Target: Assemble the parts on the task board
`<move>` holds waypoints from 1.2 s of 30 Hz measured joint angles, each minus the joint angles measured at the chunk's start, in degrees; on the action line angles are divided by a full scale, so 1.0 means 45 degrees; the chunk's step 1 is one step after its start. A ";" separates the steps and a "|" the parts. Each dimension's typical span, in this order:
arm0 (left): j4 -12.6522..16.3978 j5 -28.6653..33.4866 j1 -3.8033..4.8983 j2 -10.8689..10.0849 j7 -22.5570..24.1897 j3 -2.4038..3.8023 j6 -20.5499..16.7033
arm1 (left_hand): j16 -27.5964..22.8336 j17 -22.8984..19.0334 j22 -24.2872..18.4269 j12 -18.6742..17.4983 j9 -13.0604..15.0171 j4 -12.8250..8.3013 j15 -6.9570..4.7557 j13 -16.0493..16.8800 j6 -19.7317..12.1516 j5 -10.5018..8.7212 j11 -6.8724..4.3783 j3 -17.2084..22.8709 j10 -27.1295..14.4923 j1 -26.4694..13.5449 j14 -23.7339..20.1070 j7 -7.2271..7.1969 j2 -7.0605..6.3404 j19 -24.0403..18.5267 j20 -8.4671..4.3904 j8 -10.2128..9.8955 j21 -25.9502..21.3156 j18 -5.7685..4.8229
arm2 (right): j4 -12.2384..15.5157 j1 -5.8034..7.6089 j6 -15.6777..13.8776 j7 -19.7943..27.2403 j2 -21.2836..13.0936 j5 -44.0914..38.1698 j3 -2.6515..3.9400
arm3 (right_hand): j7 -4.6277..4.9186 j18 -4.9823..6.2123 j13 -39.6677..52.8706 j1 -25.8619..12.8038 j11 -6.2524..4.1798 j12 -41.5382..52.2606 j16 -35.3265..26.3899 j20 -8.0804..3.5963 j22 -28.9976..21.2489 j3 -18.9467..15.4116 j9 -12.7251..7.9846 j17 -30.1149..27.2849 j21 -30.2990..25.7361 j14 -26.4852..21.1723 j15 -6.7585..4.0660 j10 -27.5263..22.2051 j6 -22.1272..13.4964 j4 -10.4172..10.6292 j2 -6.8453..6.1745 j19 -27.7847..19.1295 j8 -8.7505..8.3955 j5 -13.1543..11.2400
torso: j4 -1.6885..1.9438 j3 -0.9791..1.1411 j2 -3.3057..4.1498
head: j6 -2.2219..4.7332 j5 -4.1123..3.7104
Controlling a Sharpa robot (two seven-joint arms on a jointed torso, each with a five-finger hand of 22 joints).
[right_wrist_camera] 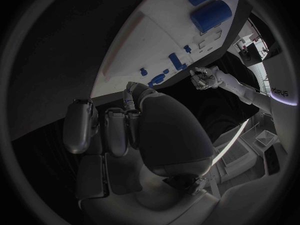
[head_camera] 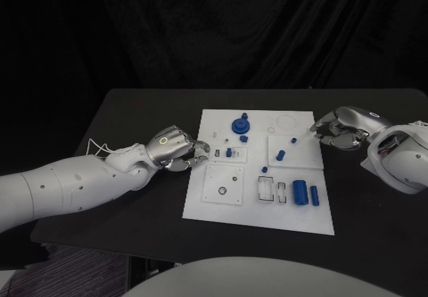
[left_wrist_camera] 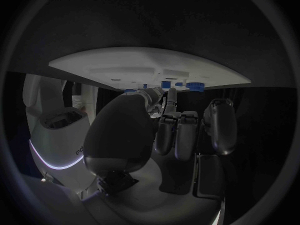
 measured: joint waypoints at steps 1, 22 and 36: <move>0.0169 0.0000 0.0008 -0.0113 -0.0052 0.0000 -0.0105 | 0.0000 0.0000 0.0000 0.0000 -0.0265 0.0094 0.0000 0.0000 -0.0049 0.0000 0.0000 -0.0221 0.0000 -0.0143 0.0000 0.0049 -0.0001 0.0000 0.0000 -0.0334 0.0000 0.0001 | 0.0029 0.0000 -0.0007 0.0005 -0.0014 0.0000 0.0000 | 0.0000 0.0001 -0.0143 -0.0025 0.0000 -0.0006 0.0000 0.0000 0.0000 0.0000 0.0000 0.0000 0.0000 0.0000 0.0000 0.0000 0.0000 0.0000 -0.0025 0.0000 0.0000 0.0000 | 0.0000 -0.0001 0.0000 | 0.0000 -0.0004; 0.1375 0.3215 0.1531 -0.0353 -0.1124 0.0007 0.2140 | 0.0000 0.0000 0.0000 0.0000 -0.3254 0.0049 -0.0138 0.0000 0.0673 0.1682 -0.0085 -0.2162 0.0002 0.0182 -0.0048 0.0152 0.1242 0.0544 -0.0045 -0.1941 0.0539 0.0005 | 0.0492 0.0811 -0.0433 0.0172 0.0488 -0.0003 0.0012 | 0.0045 0.0000 -0.0378 -0.0961 0.0182 0.0105 0.0204 0.0046 0.0000 -0.0570 -0.0068 0.0000 0.0224 0.0000 0.0000 0.0182 0.0045 0.0570 -0.0171 0.0046 -0.0064 -0.1894 | -0.0009 0.0011 -0.0010 | 0.0000 -0.0203; 0.0950 1.0748 0.1593 -0.0349 -0.1185 0.0001 0.6632 | 0.0000 0.0000 0.0000 0.0000 -0.3709 0.0152 0.0162 0.0000 0.1166 0.1315 0.0297 -0.3774 -0.0022 -0.1169 -0.0024 0.0436 0.2050 0.0521 0.0207 -0.1805 0.0559 0.0006 | -0.0482 0.0922 -0.0311 -0.0200 0.3097 -0.1005 0.0021 | 0.0206 -0.0001 -0.0381 -0.1601 0.0457 0.1241 0.0944 0.0193 0.0000 -0.1201 -0.0165 0.0000 0.1308 0.0007 0.0232 0.0272 0.0205 0.0699 -0.0324 0.0100 -0.0064 -0.1960 | -0.0022 -0.0054 0.0021 | 0.0000 -0.0430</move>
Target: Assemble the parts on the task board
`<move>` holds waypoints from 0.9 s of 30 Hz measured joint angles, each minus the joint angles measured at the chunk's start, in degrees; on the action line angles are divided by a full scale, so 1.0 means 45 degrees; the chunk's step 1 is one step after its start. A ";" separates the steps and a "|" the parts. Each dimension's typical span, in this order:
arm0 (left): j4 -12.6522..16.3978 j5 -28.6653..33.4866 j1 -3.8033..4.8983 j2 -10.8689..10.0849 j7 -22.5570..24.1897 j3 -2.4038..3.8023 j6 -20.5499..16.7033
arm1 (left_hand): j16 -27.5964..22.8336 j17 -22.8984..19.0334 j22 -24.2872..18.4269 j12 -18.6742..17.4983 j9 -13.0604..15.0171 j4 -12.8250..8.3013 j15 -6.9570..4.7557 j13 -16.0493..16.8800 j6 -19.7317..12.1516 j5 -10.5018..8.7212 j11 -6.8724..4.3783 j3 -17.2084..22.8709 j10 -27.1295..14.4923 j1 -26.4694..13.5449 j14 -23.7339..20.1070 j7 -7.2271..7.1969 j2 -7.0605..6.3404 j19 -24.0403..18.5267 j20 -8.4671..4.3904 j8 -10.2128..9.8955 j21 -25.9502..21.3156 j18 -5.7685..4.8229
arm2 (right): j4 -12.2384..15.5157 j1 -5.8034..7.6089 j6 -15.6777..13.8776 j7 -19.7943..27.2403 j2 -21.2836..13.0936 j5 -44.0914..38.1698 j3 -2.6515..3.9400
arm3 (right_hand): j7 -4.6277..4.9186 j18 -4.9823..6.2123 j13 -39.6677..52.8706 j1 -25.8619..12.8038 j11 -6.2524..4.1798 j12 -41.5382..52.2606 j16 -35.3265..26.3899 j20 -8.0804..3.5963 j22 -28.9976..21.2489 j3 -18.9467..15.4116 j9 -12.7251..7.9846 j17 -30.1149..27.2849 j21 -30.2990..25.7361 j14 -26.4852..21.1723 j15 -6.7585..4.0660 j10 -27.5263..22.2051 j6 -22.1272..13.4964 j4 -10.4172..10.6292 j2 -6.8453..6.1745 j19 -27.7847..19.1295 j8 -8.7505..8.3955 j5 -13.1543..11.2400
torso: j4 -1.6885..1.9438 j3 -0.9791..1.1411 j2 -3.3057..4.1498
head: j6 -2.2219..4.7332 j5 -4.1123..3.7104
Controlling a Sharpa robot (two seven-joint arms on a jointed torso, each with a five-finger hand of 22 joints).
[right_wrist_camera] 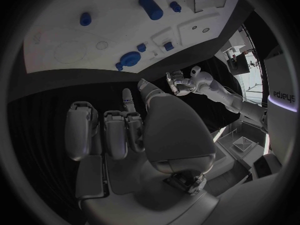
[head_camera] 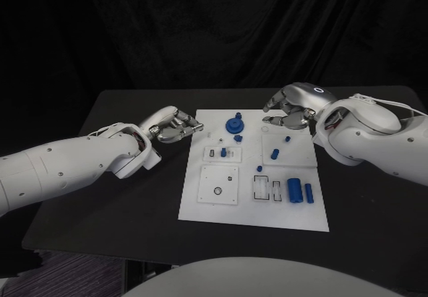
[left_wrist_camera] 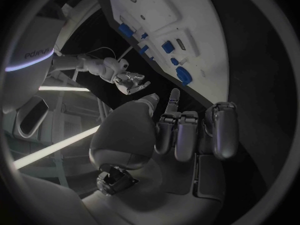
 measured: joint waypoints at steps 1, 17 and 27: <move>0.0013 0.0368 0.0000 -0.0051 0.0000 0.0000 0.0189 | 0.0000 0.0000 0.0000 0.0000 -0.0028 -0.0009 0.0000 0.0000 0.0000 0.0077 0.0000 -0.0009 0.0000 0.0056 0.0000 0.0000 0.0055 -0.0001 0.0000 0.0000 -0.0002 0.0000 | -0.0080 -0.0036 0.0023 -0.0052 0.0133 -0.0104 0.0000 | 0.0000 0.0002 0.0000 0.0000 0.0000 0.0086 0.0041 0.0034 0.0000 -0.0033 0.0000 0.0000 0.0082 0.0031 0.0030 0.0000 0.0000 -0.0033 0.0000 0.0034 0.0000 0.0096 | 0.0009 -0.0017 0.0005 | 0.0000 -0.0024; 0.0523 0.2795 -0.0001 -0.0733 -0.0001 -0.0002 0.1457 | 0.0000 0.0000 0.0000 0.0001 -0.0396 -0.0372 0.0092 0.0002 -0.0603 0.0577 0.0090 -0.0756 -0.0002 0.1335 -0.0001 0.0117 -0.0041 -0.0139 0.0136 -0.0033 -0.0157 0.0001 | -0.1229 -0.0800 0.0571 -0.0963 0.1678 -0.1403 -0.0006 | 0.0022 0.0002 -0.0001 -0.0202 -0.0001 0.0370 -0.0010 0.0035 0.0000 -0.0293 0.0160 0.0000 0.0266 0.0031 0.0029 0.0000 0.0160 -0.0156 -0.0066 0.0035 0.0063 0.0420 | 0.0284 -0.0280 0.0082 | 0.0000 -0.0641; 0.0756 0.3550 -0.0003 -0.1030 -0.0358 -0.0004 0.1758 | 0.0000 0.0000 0.0000 0.0102 0.0483 -0.1483 0.0185 0.0046 -0.3896 0.2218 0.0213 -0.0806 -0.0024 0.3131 0.0002 0.0309 0.0129 -0.0394 0.0247 0.1573 -0.0363 0.0000 | -0.1360 -0.0934 0.0804 -0.1310 0.1879 -0.1684 -0.0001 | 0.0022 0.0002 -0.0001 -0.0539 -0.0001 0.0369 -0.0113 0.0035 0.0000 -0.0505 0.0343 0.0000 0.0267 0.0031 0.0029 0.0000 0.0159 -0.0188 -0.0100 0.0036 0.0063 0.0230 | 0.0413 -0.0504 0.0166 | 0.0000 -0.0862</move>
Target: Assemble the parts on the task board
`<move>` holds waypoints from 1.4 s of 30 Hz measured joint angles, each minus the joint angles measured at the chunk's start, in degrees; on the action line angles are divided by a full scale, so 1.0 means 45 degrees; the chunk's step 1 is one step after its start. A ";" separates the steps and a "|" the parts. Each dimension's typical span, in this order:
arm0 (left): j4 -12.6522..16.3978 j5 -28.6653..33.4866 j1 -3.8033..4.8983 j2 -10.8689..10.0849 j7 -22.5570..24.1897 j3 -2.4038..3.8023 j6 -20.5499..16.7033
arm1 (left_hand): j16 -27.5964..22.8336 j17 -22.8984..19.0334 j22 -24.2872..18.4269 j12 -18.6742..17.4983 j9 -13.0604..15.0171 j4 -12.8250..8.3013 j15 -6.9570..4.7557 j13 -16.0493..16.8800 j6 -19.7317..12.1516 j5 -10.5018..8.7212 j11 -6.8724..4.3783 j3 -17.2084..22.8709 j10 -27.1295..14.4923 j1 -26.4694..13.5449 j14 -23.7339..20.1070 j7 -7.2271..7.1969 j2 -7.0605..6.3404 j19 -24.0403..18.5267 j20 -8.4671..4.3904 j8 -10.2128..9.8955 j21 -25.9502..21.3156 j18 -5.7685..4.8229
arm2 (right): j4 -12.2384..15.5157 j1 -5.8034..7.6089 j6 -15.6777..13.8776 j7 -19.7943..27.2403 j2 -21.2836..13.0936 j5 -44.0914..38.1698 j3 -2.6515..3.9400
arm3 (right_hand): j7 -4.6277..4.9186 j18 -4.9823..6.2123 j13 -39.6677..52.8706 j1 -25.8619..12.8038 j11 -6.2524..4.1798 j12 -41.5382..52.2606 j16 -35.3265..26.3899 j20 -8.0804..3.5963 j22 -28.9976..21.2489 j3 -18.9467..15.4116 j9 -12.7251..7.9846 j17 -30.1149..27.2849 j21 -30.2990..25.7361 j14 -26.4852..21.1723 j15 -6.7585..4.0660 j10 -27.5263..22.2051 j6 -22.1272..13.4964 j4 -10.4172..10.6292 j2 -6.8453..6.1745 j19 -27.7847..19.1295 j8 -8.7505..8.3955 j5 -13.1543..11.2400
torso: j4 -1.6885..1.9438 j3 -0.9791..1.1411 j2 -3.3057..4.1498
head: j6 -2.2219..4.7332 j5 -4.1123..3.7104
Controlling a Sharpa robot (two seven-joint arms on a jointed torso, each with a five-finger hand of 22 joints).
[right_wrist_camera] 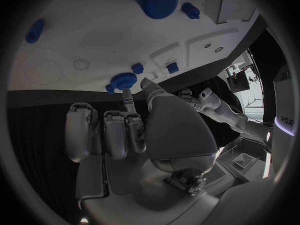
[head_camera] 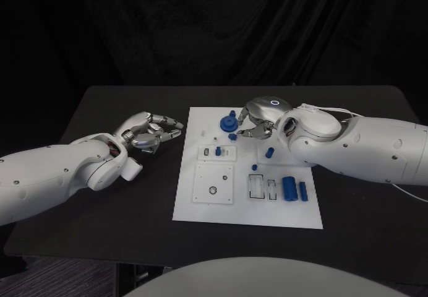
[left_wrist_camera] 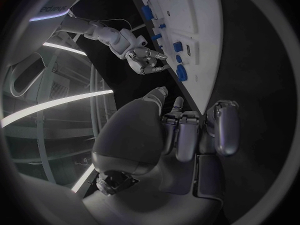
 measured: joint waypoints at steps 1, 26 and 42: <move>0.0000 0.0091 0.0000 -0.0010 -0.0026 0.0000 0.0032 | 0.0000 0.0000 0.0000 0.0002 0.0128 -0.0014 0.0000 0.0000 -0.0203 0.0019 0.0006 -0.0016 -0.0005 0.0056 0.0000 0.0001 -0.0006 0.0000 0.0000 0.0240 0.0000 0.0000 | -0.0007 -0.0006 0.0016 -0.0021 0.0017 -0.0017 0.0000 | 0.0000 -0.0001 0.0000 0.0000 0.0000 0.0000 0.0000 0.0000 0.0000 0.0000 0.0015 0.0000 0.0000 0.0000 0.0000 0.0000 0.0000 0.0000 0.0000 0.0000 0.0000 -0.0033 | 0.0012 -0.0017 0.0009 | 0.0000 -0.0015; -0.0008 0.0989 -0.0006 -0.0081 -0.0302 0.0000 0.0719 | 0.0000 0.0000 0.0000 -0.0044 0.1080 0.0239 0.0044 -0.0009 -0.1840 -0.0674 0.0049 0.0053 -0.0042 0.0167 0.0044 0.0007 0.0014 -0.0134 0.0043 0.2881 -0.0051 0.0002 | -0.0467 -0.0232 0.0503 -0.0253 0.0456 -0.0128 -0.0001 | -0.0002 0.0001 -0.0001 -0.0318 0.0000 -0.0001 -0.0143 0.0000 0.0000 -0.0245 0.0293 0.0000 -0.0040 0.0000 0.0000 0.0000 -0.0094 0.0104 0.0119 0.0000 0.0000 -0.0338 | 0.0040 -0.0115 0.0038 | 0.0000 -0.0074; -0.0033 0.1037 -0.0021 -0.0131 -0.0504 -0.0002 0.0972 | 0.0000 0.0000 0.0000 -0.0043 0.1091 0.0274 0.0044 -0.0020 -0.1789 -0.0591 0.0067 0.0017 -0.0063 0.0167 0.0044 -0.0042 0.0013 -0.0134 0.0044 0.3075 -0.0148 0.0003 | -0.0749 -0.0411 0.0722 -0.0244 0.0732 -0.0137 0.0003 | -0.0002 0.0000 0.0000 -0.0501 0.0000 -0.0001 -0.0192 0.0000 0.0000 -0.0331 0.0446 0.0000 -0.0225 0.0000 0.0000 0.0000 -0.0186 0.0091 0.0133 0.0000 0.0049 -0.0455 | 0.0040 -0.0128 0.0022 | 0.0000 -0.0092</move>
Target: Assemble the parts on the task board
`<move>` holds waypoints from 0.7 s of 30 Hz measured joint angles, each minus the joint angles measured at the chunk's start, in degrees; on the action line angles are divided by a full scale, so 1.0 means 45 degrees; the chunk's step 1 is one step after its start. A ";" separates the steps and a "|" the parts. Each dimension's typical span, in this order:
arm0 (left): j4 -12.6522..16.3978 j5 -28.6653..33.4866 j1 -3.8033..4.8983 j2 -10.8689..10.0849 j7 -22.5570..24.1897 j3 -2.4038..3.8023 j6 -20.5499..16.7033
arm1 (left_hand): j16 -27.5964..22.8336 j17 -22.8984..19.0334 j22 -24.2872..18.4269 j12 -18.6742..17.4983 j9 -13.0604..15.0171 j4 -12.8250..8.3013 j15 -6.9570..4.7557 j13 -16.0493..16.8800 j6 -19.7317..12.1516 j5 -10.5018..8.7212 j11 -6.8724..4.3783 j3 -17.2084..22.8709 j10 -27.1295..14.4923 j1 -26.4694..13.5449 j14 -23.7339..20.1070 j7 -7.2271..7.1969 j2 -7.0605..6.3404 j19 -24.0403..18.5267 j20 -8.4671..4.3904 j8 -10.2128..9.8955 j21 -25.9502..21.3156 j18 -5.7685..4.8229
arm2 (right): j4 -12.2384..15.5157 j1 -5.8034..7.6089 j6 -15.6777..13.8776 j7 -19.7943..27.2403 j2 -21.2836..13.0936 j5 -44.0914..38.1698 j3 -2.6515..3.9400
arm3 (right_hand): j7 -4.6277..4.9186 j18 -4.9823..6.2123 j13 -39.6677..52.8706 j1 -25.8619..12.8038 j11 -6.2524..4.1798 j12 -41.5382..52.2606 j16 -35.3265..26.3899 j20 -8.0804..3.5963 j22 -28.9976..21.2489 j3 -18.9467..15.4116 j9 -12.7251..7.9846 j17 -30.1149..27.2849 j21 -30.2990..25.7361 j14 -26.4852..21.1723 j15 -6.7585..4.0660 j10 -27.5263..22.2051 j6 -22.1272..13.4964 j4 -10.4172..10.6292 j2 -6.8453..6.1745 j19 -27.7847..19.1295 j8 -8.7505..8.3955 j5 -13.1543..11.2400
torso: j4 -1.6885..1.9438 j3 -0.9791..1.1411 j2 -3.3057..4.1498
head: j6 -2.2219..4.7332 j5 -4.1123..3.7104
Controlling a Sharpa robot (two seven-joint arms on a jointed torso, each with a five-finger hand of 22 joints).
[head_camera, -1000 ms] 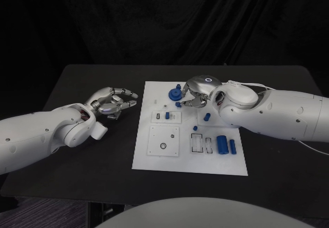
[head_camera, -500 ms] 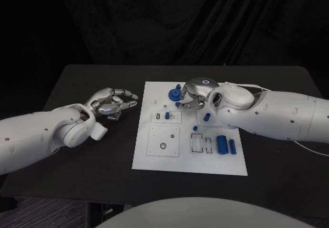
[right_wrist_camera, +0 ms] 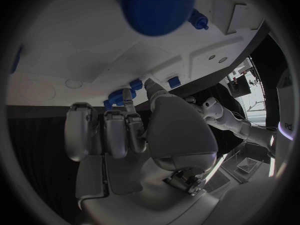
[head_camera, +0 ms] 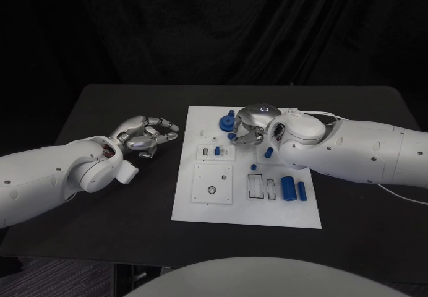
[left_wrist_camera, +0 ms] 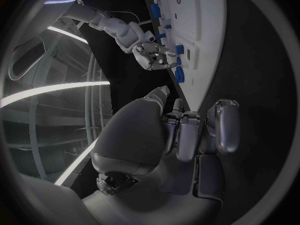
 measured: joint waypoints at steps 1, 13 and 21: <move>0.0000 0.0001 -0.0002 -0.0003 -0.0014 0.0000 0.0011 | 0.0000 0.0000 0.0000 0.0000 0.0000 0.0000 0.0000 0.0000 0.0000 0.0000 0.0000 0.0000 0.0000 0.0000 0.0000 0.0000 0.0000 -0.0025 0.0006 -0.0001 0.0000 0.0000 | -0.0023 -0.0015 0.0006 0.0001 0.0019 0.0000 0.0000 | 0.0000 0.0001 0.0000 0.0000 0.0000 0.0000 0.0000 0.0000 0.0000 -0.0021 0.0015 0.0000 -0.0015 0.0000 0.0000 0.0000 0.0000 -0.0021 0.0000 0.0000 0.0000 0.0000 | -0.0001 -0.0001 -0.0001 | 0.0000 0.0000; -0.0035 0.0016 -0.0054 0.0001 -0.0216 -0.0001 0.0187 | 0.0000 0.0000 0.0000 0.0003 -0.0002 0.0034 -0.0001 0.0003 0.0140 0.0044 0.0001 0.0036 -0.0002 0.0001 0.0000 0.0049 -0.0001 -0.0093 -0.0001 0.0144 -0.0049 0.0000 | -0.0205 -0.0202 -0.0098 0.0038 0.0225 -0.0032 0.0055 | 0.0000 0.0001 0.0000 0.0257 0.0000 0.0000 -0.0049 0.0000 0.0000 0.0210 0.0350 0.0000 -0.0015 0.0000 0.0000 0.0000 0.0000 -0.0463 0.0257 0.0000 0.0001 0.1410 | -0.0011 -0.0012 -0.0010 | 0.0000 0.0012; -0.0097 0.0021 -0.0141 0.0041 -0.0310 -0.0001 0.0279 | 0.0000 0.0001 0.0000 0.0005 -0.0028 0.0222 -0.0001 0.0009 0.0297 0.0068 0.0001 0.0030 -0.0003 0.0002 -0.0001 0.0026 -0.0002 -0.0093 -0.0001 0.0271 -0.0049 0.0000 | -0.0245 -0.0257 -0.0261 0.0052 0.0246 -0.0061 0.0064 | -0.0160 0.0001 0.0000 0.0952 -0.0075 0.0000 -0.0048 0.0000 0.0000 0.0781 0.0593 0.0000 -0.0015 -0.0017 -0.0018 -0.0016 0.0445 -0.1176 0.0271 0.0000 0.0254 0.2789 | -0.0010 -0.0011 -0.0005 | 0.0000 -0.0012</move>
